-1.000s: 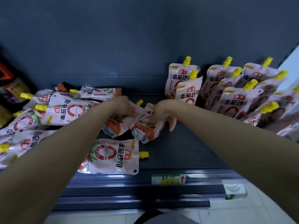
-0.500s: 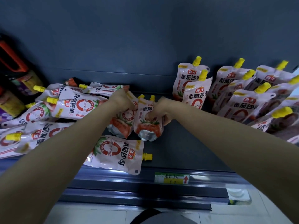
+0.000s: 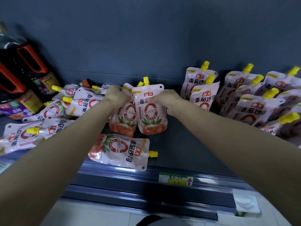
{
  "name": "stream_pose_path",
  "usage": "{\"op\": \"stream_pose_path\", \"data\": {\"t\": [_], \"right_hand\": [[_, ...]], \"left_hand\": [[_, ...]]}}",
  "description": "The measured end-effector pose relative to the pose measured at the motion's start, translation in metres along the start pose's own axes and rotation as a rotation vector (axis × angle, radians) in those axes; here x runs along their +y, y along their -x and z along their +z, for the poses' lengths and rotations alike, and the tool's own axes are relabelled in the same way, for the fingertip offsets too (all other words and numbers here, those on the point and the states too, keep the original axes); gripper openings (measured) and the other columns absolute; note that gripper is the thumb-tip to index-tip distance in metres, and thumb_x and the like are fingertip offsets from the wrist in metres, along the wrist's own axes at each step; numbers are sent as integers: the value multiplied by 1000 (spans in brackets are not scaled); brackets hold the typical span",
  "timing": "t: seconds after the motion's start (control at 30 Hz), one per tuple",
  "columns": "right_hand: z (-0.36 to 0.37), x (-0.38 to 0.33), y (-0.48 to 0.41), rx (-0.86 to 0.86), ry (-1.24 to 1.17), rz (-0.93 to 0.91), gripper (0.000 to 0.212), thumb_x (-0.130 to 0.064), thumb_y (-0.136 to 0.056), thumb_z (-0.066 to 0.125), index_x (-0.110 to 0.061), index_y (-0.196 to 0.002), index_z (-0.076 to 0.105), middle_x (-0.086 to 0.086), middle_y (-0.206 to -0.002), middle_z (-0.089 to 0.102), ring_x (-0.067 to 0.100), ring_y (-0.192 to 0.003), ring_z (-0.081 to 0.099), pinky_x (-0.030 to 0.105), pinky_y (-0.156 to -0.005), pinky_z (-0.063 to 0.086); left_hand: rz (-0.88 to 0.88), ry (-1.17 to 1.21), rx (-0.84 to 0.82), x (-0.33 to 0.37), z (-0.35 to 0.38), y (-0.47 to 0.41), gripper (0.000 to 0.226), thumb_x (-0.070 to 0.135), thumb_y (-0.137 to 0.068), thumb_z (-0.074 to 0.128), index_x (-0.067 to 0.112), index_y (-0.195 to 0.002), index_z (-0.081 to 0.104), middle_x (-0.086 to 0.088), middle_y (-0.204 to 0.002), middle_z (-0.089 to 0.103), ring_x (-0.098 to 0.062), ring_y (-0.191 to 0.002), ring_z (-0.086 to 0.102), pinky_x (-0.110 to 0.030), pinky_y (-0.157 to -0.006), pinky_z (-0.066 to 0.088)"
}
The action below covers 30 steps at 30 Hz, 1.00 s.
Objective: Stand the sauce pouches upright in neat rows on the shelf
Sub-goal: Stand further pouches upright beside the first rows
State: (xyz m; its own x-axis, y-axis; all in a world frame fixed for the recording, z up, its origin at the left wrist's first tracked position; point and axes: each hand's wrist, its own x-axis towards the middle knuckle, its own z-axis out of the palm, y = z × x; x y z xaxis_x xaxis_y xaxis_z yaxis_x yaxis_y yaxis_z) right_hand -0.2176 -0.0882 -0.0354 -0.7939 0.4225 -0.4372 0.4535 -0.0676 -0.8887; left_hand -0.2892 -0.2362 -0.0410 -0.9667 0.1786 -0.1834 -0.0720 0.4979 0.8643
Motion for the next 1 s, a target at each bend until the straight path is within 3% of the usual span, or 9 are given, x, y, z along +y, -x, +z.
{"op": "stream_pose_path", "data": {"t": [0.1, 0.2, 0.3, 0.37, 0.5, 0.57, 0.67, 0.8, 1.0], "right_hand": [[-11, -11, 10, 5, 48, -102, 39, 4, -70, 78, -2, -106, 63, 16, -109, 71, 18, -68, 69, 21, -49, 55], [-21, -17, 23, 33, 265, -229, 48, 1, -70, 79, -3, -114, 62, 10, -108, 68, 20, -93, 66, 24, -68, 56], [-32, -18, 40, 65, 499, -366, 33, 2, -71, 77, -9, -102, 71, 4, -92, 68, 15, -86, 61, 24, -69, 53], [-42, -15, 48, 85, 578, -385, 30, 0, -73, 76, -7, -102, 72, 5, -95, 70, 15, -87, 62, 28, -80, 54], [-69, -12, 63, 61, 691, -377, 11, -4, -75, 76, -11, -75, 69, -5, -71, 59, 14, -81, 56, 21, -66, 47], [-83, -13, 68, 57, 772, -365, 14, -7, -75, 77, -7, -88, 72, -1, -79, 62, 14, -84, 56, 22, -68, 44], [-102, -17, 72, 93, 944, -376, 34, -12, -78, 75, -2, -110, 70, 6, -97, 67, 14, -92, 56, 24, -79, 42], [-124, -18, 74, 133, 1066, -358, 37, -15, -82, 72, -5, -116, 68, 7, -126, 64, 24, -118, 57, 32, -102, 44], [-142, -16, 78, 187, 1178, -383, 35, -19, -84, 69, 1, -111, 67, 16, -114, 67, 31, -110, 60, 36, -95, 49]], "left_hand": [[31, 103, 24, 2, -3, 3, 19, 11, -74, 73, 6, -88, 62, -15, -92, 69, -27, -76, 68, -39, -71, 58], [83, 150, 39, 6, -2, 8, 16, 9, -73, 74, 10, -80, 60, -11, -83, 68, -26, -74, 67, -34, -67, 58], [160, 121, 29, 13, 3, 17, 17, 8, -76, 70, 18, -72, 57, 0, -70, 63, -13, -60, 61, -19, -49, 51], [161, 155, -1, 15, 9, 21, 14, 7, -76, 71, 17, -73, 61, -2, -72, 66, -16, -63, 63, -26, -58, 55], [174, 229, -57, 21, 17, 31, 18, 6, -77, 70, 18, -66, 64, 1, -67, 68, -14, -59, 65, -26, -58, 58], [203, 252, -79, 24, 22, 38, 15, 6, -78, 70, 17, -68, 66, 3, -65, 68, -12, -57, 64, -26, -59, 58], [234, 233, -96, 28, 27, 50, 5, 6, -78, 70, 9, -75, 68, -10, -76, 69, -22, -66, 64, -34, -68, 56], [275, 181, -75, 34, 32, 65, 21, 1, -79, 65, 15, -64, 59, -8, -71, 64, -18, -61, 59, -29, -64, 52], [304, 156, -46, 42, 45, 95, 25, 0, -81, 63, 15, -62, 56, 0, -66, 63, -10, -58, 61, -23, -54, 49]]}}
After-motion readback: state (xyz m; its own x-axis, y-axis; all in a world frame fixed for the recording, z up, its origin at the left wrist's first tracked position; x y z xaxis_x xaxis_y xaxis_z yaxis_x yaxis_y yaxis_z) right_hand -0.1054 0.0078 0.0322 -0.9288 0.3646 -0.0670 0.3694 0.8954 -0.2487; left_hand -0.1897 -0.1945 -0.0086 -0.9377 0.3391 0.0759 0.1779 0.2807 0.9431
